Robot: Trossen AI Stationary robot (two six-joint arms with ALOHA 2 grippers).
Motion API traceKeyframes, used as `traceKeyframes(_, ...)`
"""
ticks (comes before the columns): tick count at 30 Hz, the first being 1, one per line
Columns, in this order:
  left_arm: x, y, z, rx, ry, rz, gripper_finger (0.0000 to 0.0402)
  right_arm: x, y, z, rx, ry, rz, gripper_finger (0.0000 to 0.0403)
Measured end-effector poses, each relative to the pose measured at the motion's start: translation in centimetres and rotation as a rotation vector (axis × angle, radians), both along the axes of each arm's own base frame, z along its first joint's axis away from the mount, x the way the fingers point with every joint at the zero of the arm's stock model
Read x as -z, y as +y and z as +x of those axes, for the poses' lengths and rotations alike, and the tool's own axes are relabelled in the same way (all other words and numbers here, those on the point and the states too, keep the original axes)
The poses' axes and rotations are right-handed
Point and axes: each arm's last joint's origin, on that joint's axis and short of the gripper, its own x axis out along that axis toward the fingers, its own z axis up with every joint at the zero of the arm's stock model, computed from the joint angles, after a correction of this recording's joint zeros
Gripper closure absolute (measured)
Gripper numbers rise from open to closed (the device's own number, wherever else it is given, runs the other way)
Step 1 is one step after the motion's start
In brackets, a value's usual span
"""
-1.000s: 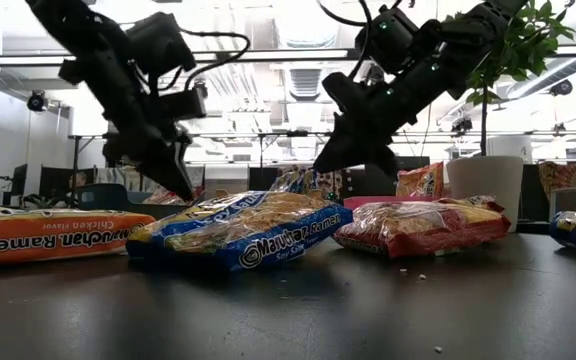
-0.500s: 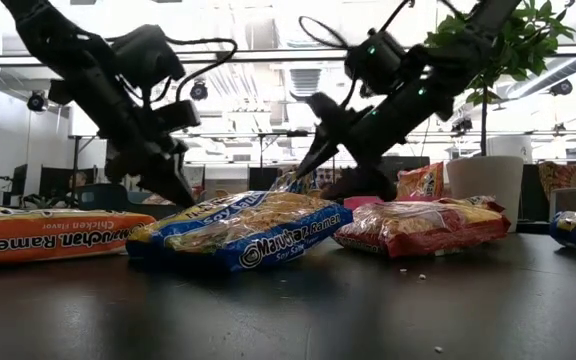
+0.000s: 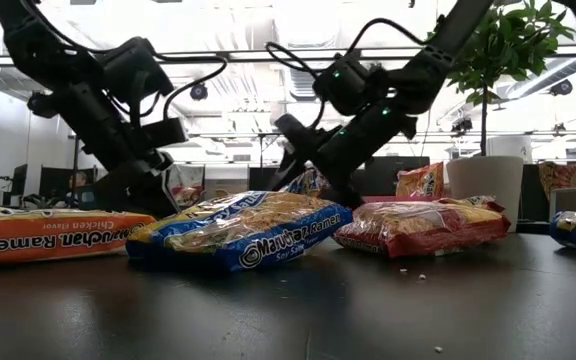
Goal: Sort Maruchan noodles
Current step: Put the orange noodle pack into the red bin
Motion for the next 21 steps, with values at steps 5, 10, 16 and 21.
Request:
traceKeyframes(5,0.5,0.0,-0.4,-0.024,-0.050,-0.015,0.0402,1.0,0.0,0.6,-0.019,0.014,0.047,0.0100)
traceKeyframes(10,0.9,-0.1,-0.7,-0.042,-0.064,-0.029,0.0402,1.4,0.0,0.7,-0.014,0.017,0.063,0.0100)
traceKeyframes(16,1.5,-0.1,-1.2,-0.065,-0.134,-0.026,0.0402,2.2,-0.1,1.2,-0.009,-0.019,0.064,0.0099)
traceKeyframes(21,1.5,-0.1,-1.3,-0.077,-0.144,-0.035,0.0402,2.7,-0.3,2.3,-0.038,-0.058,0.049,0.0103)
